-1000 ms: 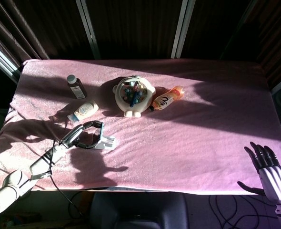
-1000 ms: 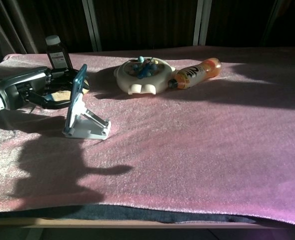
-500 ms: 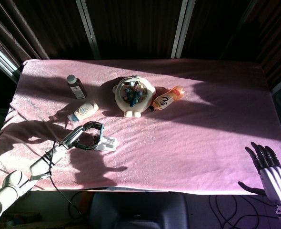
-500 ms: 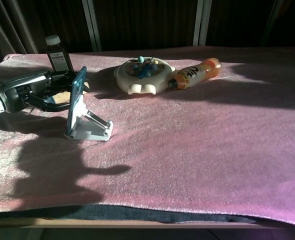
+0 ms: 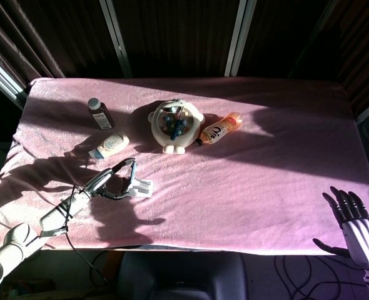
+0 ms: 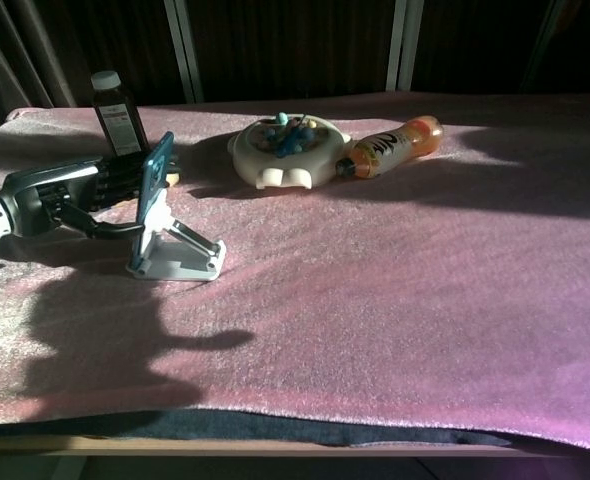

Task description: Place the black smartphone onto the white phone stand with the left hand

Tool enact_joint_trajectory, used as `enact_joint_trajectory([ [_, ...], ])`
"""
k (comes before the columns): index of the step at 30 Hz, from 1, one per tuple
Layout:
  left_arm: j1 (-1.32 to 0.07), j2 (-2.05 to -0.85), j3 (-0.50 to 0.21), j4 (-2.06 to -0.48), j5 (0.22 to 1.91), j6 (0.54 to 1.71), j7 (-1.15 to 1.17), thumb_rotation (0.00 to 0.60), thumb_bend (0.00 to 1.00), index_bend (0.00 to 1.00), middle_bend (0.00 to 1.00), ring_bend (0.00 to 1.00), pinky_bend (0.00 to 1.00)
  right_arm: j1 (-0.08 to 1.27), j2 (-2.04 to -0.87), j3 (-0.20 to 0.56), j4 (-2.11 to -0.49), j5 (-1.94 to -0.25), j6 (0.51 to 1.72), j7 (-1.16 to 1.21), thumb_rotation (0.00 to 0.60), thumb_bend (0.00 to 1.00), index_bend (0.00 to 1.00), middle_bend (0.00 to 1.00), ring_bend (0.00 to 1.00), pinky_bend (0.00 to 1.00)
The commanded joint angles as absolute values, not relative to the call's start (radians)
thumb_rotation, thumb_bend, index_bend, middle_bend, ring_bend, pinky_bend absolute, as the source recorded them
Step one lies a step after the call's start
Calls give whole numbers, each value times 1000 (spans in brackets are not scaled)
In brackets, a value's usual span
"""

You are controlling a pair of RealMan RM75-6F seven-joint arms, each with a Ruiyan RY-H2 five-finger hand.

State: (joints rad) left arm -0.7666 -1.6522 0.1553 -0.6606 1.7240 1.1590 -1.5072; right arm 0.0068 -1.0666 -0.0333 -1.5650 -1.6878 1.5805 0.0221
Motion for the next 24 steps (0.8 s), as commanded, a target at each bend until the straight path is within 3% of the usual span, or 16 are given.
enact_joint_trajectory([
  [1,-764,-1644,153,-673,1719,1164,-1494,600,285,0,0,0,0,6,-1066,-33,-1564,-1689,1583,25,600,210,0,0,0,0],
  [5,-733,-1603,149,-715,1711,1216,-1418,600,283,0,0,0,0,3,-1065,-33,-1561,-1690,1590,33,600,210,0,0,0,0],
  [8,-660,-1526,149,-797,1686,1272,-1203,600,290,0,0,0,0,4,-1063,-32,-1561,-1683,1584,33,600,210,0,0,0,0],
  [11,-532,-1404,140,-985,1589,1304,-755,600,323,0,0,0,0,7,-1062,-30,-1565,-1670,1569,22,600,210,0,0,0,0],
  [13,-416,-1316,123,-1206,1460,1349,-364,600,330,0,0,0,0,10,-1062,-29,-1570,-1664,1560,12,600,210,0,0,0,0],
  [16,-295,-1254,101,-1496,1337,1510,90,600,330,0,0,0,0,14,-1066,-28,-1576,-1660,1548,-7,600,210,0,0,0,0],
  [18,-250,-1256,100,-1583,1342,1586,190,600,331,0,0,0,0,18,-1069,-28,-1582,-1662,1540,-19,600,210,0,0,0,0],
  [24,-219,-1250,96,-1628,1339,1571,267,600,331,0,0,0,0,25,-1076,-33,-1592,-1680,1535,-39,600,210,0,0,0,0],
])
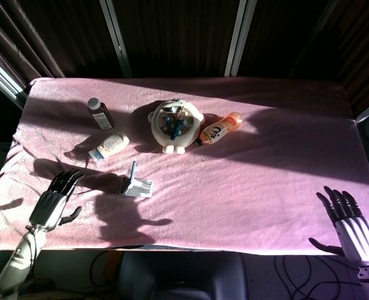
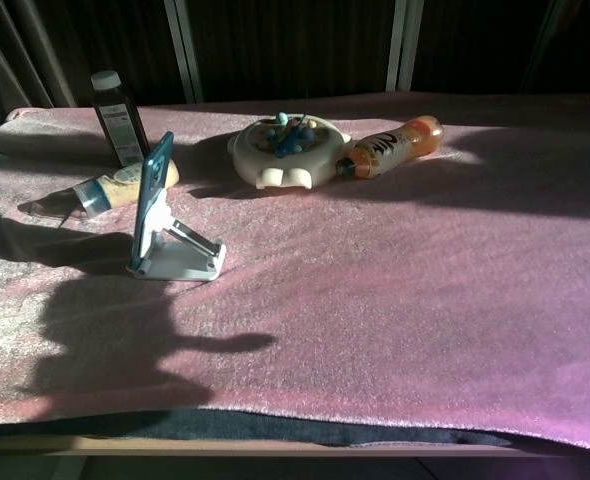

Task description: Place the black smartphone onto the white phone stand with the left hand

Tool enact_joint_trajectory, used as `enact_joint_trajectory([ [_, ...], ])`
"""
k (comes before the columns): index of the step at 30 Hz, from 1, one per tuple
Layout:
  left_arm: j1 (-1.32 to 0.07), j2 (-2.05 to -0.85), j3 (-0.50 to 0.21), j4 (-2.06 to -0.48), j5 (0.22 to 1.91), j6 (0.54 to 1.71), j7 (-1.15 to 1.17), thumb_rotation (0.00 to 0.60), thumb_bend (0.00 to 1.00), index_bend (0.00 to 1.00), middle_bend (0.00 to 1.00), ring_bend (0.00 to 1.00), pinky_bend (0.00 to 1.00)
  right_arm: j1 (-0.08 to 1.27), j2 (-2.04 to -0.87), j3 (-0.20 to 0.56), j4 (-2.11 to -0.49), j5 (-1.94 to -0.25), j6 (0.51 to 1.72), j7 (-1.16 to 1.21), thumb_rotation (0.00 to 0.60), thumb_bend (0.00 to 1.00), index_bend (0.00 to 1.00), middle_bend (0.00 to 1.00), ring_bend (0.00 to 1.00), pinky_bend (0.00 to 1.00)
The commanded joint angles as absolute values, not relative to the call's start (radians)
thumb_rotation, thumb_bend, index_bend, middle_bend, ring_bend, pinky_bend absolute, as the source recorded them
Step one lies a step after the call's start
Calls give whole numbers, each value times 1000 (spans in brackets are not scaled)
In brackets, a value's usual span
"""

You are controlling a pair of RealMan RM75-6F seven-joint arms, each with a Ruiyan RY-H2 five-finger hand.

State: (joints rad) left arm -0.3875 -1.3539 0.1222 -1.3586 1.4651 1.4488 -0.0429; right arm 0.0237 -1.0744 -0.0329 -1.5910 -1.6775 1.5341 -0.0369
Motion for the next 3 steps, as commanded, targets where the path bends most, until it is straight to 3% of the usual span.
enact_joint_trajectory([
  [1,-217,-1250,91,-1631,1334,1565,274,600,331,0,0,0,0,25,-1076,-33,-1592,-1682,1536,-39,600,210,0,0,0,0],
  [3,-215,-1248,80,-1633,1328,1555,285,600,332,0,0,0,0,26,-1076,-32,-1592,-1682,1537,-37,600,210,0,0,0,0],
])
